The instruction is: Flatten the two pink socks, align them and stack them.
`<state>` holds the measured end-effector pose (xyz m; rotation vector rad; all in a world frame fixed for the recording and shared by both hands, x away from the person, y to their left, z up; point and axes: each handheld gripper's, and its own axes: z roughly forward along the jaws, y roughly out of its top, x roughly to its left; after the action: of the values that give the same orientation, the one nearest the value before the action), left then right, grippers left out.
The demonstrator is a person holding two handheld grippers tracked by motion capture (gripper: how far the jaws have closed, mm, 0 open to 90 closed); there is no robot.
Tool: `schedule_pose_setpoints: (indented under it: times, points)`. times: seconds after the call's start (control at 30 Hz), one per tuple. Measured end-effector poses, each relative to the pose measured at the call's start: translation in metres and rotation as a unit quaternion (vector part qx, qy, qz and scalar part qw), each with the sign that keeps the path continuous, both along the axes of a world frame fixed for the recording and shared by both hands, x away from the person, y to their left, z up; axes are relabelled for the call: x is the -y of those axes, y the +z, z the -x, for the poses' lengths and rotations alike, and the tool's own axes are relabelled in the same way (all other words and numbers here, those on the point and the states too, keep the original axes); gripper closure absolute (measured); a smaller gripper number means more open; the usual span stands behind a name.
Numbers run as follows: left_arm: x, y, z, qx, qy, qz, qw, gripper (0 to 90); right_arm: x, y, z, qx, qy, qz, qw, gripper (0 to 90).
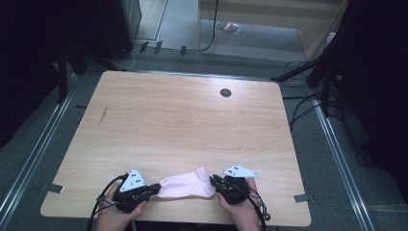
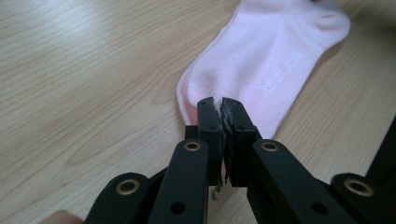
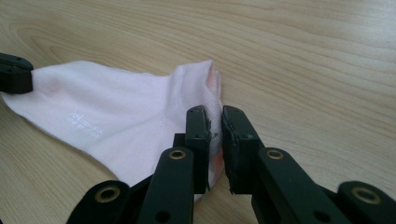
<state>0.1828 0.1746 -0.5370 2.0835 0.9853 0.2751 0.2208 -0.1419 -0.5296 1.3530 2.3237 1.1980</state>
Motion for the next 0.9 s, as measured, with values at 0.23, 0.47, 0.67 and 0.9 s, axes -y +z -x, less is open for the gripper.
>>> schedule_pose_setpoints:
  times: [0.23,0.47,0.67,0.9]
  points:
    - [0.0,-0.003,-0.002,0.013,0.016,0.003,0.9998,69.5,0.001,0.0,-0.002,0.017,0.0,-0.015,0.9997,57.1]
    - [-0.001,0.002,0.001,0.044,0.016,0.043,0.998,60.6,0.009,0.005,0.002,0.029,-0.016,-0.03,0.999,63.4]
    - [-0.004,0.001,-0.002,0.045,0.022,0.072,0.9962,61.8,0.01,0.004,0.002,0.032,-0.018,-0.034,0.9988,65.0]
    - [-0.024,-0.001,-0.008,0.069,0.055,0.129,0.9878,45.7,0.019,0.005,-0.003,0.103,-0.047,-0.013,0.9935,26.0]
